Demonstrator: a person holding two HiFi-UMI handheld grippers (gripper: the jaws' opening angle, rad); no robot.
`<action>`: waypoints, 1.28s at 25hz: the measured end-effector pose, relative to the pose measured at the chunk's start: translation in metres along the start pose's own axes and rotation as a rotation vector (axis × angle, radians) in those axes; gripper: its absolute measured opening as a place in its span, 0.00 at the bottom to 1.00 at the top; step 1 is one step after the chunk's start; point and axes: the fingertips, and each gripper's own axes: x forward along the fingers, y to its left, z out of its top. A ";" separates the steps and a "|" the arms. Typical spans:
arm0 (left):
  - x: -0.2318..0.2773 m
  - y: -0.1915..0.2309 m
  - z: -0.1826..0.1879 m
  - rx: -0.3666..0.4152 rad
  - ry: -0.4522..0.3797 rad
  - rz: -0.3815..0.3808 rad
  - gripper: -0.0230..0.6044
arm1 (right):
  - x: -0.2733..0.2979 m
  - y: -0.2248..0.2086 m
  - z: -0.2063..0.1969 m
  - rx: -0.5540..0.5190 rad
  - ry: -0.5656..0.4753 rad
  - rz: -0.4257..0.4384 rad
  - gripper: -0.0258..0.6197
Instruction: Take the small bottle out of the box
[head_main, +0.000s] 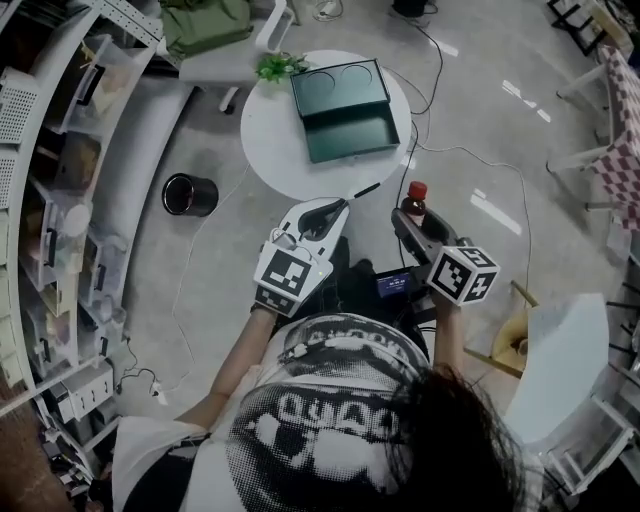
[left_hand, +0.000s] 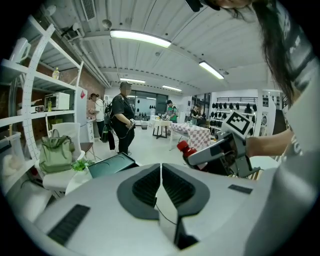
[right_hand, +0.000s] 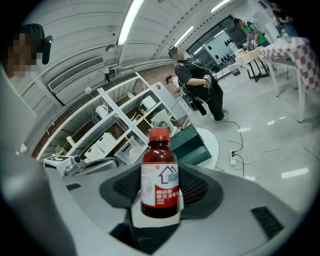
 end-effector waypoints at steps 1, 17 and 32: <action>-0.002 -0.002 0.000 0.002 -0.002 0.003 0.06 | -0.002 0.001 -0.002 -0.001 -0.001 0.004 0.39; -0.013 -0.015 0.002 0.019 -0.005 0.000 0.07 | -0.015 0.008 -0.007 0.011 -0.035 0.030 0.39; -0.025 -0.027 -0.003 0.047 -0.029 0.004 0.06 | -0.032 0.004 -0.005 0.015 -0.070 0.009 0.39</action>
